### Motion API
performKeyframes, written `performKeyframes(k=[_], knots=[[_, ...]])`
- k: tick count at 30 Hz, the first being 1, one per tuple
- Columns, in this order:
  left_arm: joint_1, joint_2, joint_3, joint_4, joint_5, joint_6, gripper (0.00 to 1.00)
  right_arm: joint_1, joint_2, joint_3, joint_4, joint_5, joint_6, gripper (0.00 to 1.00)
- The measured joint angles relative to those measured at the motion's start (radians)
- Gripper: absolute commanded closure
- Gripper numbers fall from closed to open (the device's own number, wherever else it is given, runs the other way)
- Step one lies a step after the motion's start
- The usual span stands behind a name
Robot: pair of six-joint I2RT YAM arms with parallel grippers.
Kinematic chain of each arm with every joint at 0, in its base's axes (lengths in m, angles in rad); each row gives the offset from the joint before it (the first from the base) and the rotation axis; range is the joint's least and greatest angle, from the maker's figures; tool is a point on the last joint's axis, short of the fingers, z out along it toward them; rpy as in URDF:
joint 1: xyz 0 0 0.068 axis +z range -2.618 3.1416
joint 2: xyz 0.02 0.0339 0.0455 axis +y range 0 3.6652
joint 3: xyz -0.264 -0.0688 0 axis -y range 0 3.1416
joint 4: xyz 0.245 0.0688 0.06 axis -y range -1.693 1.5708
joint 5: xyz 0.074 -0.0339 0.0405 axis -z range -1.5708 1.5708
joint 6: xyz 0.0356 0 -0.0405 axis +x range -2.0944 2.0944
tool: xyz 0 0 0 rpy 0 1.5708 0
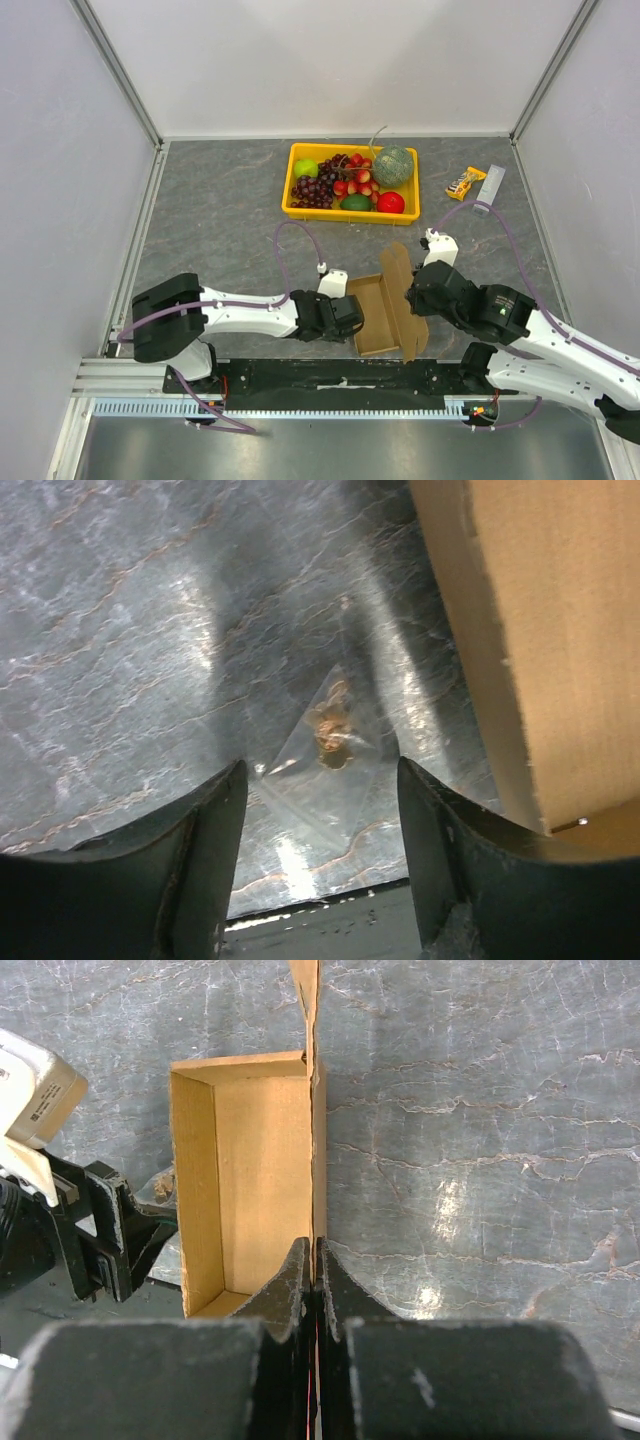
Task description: Fold the paper box
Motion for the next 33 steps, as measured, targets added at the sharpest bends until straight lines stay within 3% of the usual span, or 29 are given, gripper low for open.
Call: performKeyframes(k=[17,26,33], knots=[[0.000,0.006,0.009,0.000,-0.009,0.007,0.84,0.000,0.010,0.000,0.000,0.001,0.000,0.99],[0.000,-0.163,0.018,-0.069,-0.031,0.042,0.86,0.000,0.012,0.000,0.001,0.000,0.000,0.99],[0.000,-0.264,0.151,-0.048,-0.033,0.128,0.85,0.000,0.013,0.000,0.004,-0.002,-0.001,0.99]])
